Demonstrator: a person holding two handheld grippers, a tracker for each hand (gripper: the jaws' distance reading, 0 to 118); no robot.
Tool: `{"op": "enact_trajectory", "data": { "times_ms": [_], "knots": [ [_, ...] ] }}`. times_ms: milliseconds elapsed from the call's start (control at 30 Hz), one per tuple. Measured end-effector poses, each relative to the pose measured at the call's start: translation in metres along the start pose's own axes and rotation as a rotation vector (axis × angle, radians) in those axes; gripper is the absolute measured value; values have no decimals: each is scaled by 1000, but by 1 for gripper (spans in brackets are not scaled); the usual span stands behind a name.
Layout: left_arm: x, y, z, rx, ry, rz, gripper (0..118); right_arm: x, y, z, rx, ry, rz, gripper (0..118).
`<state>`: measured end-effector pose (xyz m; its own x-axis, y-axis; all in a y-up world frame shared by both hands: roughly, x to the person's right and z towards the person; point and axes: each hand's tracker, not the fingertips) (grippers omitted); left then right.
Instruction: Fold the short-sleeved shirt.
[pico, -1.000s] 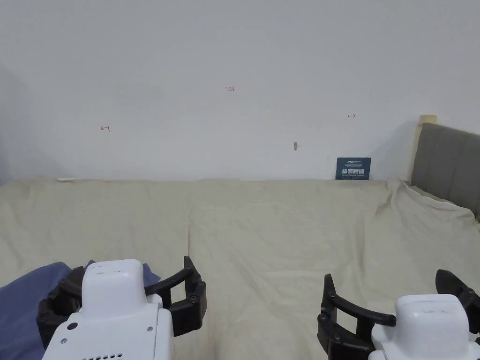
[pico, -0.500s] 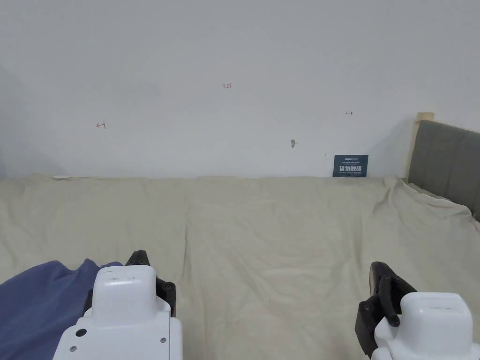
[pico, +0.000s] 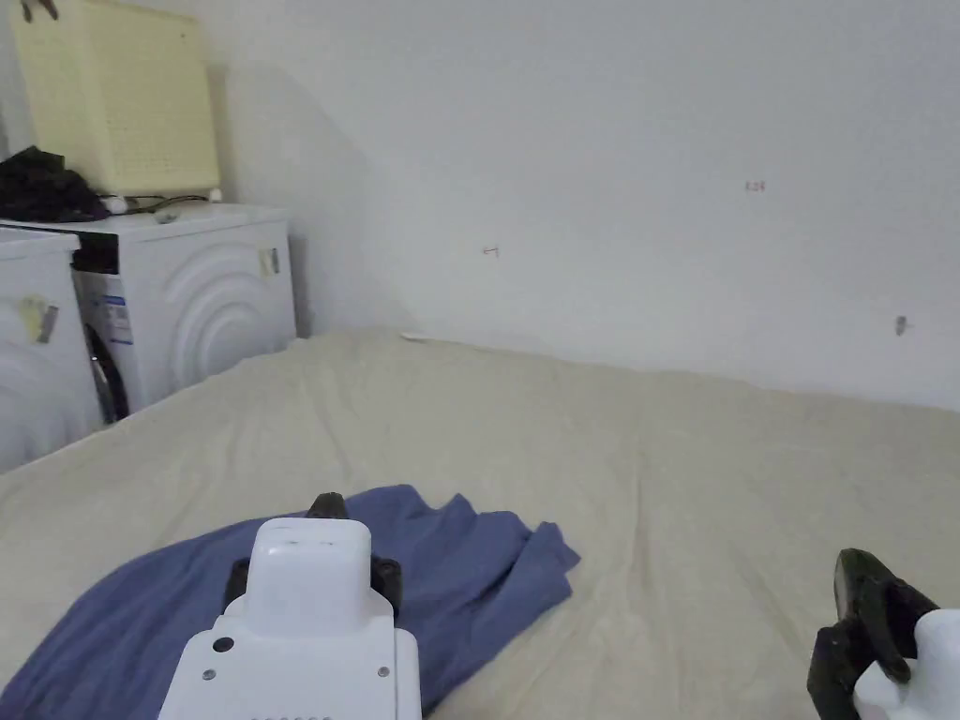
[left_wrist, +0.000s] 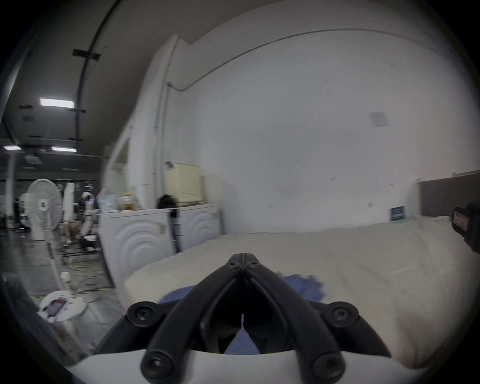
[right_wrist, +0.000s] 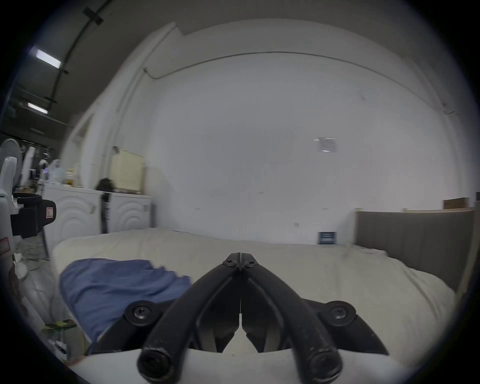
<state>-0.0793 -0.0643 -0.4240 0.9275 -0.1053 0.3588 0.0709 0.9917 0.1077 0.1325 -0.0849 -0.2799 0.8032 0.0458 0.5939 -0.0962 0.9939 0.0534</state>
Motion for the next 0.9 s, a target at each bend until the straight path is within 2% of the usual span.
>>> {"op": "enact_trajectory", "data": {
  "times_ms": [67, 133, 400, 467, 567, 633, 667, 700, 767, 800, 833, 900],
  "knots": [
    [-17, -4, -1, -19, 68, -35, 0, -17, 0, -7, -10, 57, -21, 0],
    [-26, -9, -3, -32, 65, -37, 0, -27, -3, -10, -23, 80, -34, 0],
    [-21, -14, -27, -39, 72, -31, 0, -19, -7, -30, -44, 100, -27, 0],
    [-27, -4, -50, -79, -3, 2, 0, -12, -7, -37, -50, 99, -37, 0],
    [-38, 7, -128, -375, -214, -44, 0, -6, -11, -45, -65, 88, -35, 0],
    [-47, 2, -187, -614, -391, 54, 0, -2, -15, -52, -87, 96, -25, 0],
    [-51, -11, -220, -730, -430, 110, 0, -2, -17, -55, -97, 98, -17, 0],
    [-51, -25, -252, -853, -420, 151, 0, -1, -21, -58, -109, 94, -10, 0],
    [-49, -56, -298, -1030, -365, 144, 0, 1, -29, -63, -132, 81, -3, 0],
    [-46, -70, -318, -1062, -346, 75, 0, 2, -33, -64, -151, 80, -5, 0],
    [-42, -80, -327, -1083, -324, 31, 21, 2, -37, -67, -172, 81, -8, 0],
    [-31, -97, -340, -1092, -323, -53, 104, 4, -45, -72, -211, 83, -11, 0]
  ]
}}
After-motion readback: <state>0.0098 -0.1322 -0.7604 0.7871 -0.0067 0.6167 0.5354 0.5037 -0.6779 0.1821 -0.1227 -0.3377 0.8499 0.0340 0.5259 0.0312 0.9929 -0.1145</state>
